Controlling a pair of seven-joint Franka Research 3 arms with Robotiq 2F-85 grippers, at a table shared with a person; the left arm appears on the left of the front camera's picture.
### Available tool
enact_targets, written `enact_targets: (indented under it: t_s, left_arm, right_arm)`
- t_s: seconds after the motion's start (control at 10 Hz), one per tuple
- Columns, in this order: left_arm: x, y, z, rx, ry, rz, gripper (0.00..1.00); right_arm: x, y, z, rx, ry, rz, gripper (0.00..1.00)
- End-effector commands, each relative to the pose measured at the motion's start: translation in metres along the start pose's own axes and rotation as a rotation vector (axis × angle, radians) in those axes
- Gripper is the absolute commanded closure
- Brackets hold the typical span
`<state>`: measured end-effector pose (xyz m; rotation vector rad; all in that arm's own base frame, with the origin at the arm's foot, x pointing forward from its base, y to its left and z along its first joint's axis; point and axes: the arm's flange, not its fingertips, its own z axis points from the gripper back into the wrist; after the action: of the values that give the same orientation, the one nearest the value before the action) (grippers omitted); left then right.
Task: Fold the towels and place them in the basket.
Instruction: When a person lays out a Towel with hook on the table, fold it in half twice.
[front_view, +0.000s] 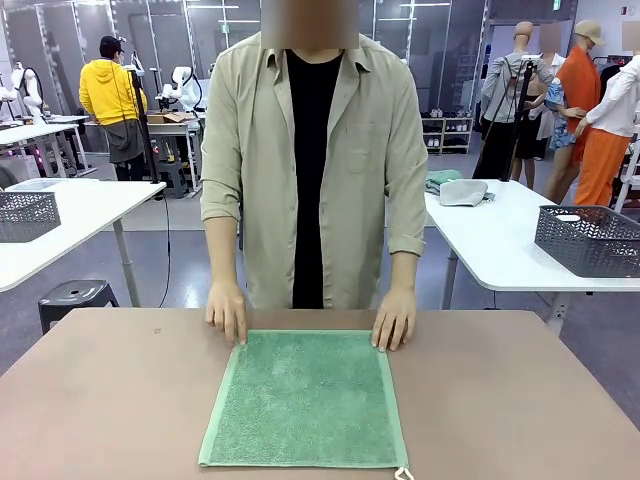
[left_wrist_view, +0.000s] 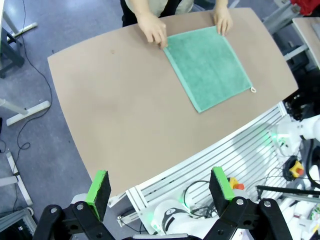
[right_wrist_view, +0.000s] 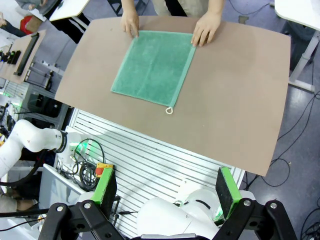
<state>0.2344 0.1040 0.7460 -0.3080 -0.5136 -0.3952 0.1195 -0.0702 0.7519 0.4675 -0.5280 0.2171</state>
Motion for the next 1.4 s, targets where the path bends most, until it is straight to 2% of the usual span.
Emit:
enact_targets:
  t_s: [0.0,1.0,1.1,1.3]
  left_arm:
    - [-0.001,-0.001,-0.001,0.004,-0.009,-0.002,0.0]
    - [-0.001,-0.001,-0.001,0.004,-0.009,-0.002,0.0]
    - [0.0,0.0,0.0,0.0,0.0,0.0,0.0]
    - [0.039,-0.039,-0.004,0.02,0.023,-0.185,0.0]
  right_arm:
    - [-0.006,0.003,0.005,-0.01,-0.004,-0.013,0.0]
    - [0.0,0.0,0.0,0.0,0.0,0.0,0.0]
    - [0.008,0.006,0.0,-0.017,0.033,0.076,0.0]
    - [0.041,0.032,-0.01,-0.027,0.116,0.254,0.0]
